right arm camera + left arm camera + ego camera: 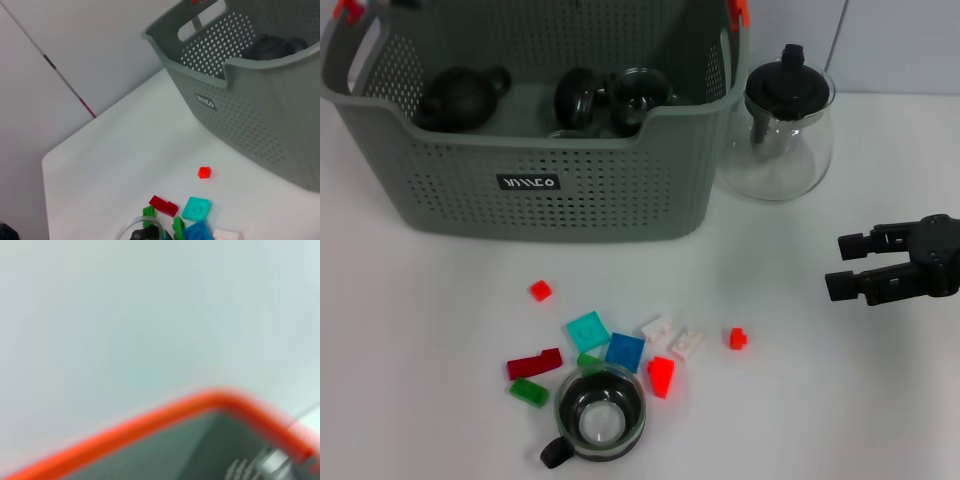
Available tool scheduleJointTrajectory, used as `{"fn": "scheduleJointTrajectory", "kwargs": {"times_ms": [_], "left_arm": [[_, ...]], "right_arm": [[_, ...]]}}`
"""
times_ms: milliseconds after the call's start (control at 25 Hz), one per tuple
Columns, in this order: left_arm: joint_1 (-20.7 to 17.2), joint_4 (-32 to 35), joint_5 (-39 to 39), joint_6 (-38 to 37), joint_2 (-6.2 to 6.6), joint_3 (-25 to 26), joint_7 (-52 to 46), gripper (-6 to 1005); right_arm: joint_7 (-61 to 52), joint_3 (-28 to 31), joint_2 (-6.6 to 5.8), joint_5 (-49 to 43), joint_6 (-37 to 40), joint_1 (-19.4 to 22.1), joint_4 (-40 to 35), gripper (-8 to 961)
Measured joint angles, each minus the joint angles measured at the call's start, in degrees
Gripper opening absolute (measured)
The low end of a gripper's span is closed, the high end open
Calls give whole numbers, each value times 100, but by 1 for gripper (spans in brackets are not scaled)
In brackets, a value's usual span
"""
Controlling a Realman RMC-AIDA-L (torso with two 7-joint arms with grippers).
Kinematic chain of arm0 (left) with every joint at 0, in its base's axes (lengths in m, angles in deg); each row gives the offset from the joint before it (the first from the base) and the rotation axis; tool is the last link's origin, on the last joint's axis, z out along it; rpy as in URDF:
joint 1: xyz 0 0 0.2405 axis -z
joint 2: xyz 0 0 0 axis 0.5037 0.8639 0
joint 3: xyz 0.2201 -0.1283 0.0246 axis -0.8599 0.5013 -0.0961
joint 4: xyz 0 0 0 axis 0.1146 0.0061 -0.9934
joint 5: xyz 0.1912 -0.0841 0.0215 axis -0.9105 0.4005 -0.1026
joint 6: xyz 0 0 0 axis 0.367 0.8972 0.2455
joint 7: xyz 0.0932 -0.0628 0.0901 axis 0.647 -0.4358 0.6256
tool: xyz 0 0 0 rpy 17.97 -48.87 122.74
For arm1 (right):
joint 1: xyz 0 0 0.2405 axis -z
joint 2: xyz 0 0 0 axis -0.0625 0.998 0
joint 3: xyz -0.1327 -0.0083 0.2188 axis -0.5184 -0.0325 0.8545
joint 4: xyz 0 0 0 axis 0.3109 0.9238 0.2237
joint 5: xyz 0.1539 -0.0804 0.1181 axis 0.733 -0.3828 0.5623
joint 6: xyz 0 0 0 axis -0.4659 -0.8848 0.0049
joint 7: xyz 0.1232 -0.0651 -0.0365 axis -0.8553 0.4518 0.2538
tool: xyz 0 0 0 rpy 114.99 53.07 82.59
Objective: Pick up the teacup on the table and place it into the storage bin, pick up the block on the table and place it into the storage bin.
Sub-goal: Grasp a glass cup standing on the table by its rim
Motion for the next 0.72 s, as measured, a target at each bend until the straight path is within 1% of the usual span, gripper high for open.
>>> {"fn": "scheduleJointTrajectory", "kwargs": {"times_ms": [40, 80, 240, 280, 360, 400, 480, 600, 720], "left_arm": [[-66, 129, 265, -100, 23, 50, 18, 597], [-203, 296, 735, -295, 83, 100, 58, 597], [-668, 675, 2164, -923, 302, 246, 237, 597], [-789, 740, 2574, -1165, 344, 309, 378, 596], [-1008, 871, 3267, -1699, 388, 465, 726, 596], [-1139, 971, 3648, -2104, 388, 575, 984, 596], [-1296, 1126, 3861, -2561, 368, 697, 1269, 596], [-1558, 1297, 3861, -3312, 297, 760, 1846, 594], [-1773, 1380, 3791, -3925, 217, 706, 2293, 593]], "right_arm": [[17, 6, -2, 0, -7, 1, 0, 940], [29, 19, -5, 0, -9, 5, 0, 940], [41, 78, -17, 8, -14, -4, 0, 940], [41, 78, -17, 8, -14, -4, 0, 940], [50, 88, -18, 10, -12, -4, 0, 941], [54, 94, -17, 9, -12, -4, 0, 941], [56, 113, -8, 10, -12, -4, 0, 941], [76, 189, 2, 9, -12, 0, 1, 941], [104, 260, 3, 8, -12, 4, 15, 941]]}}
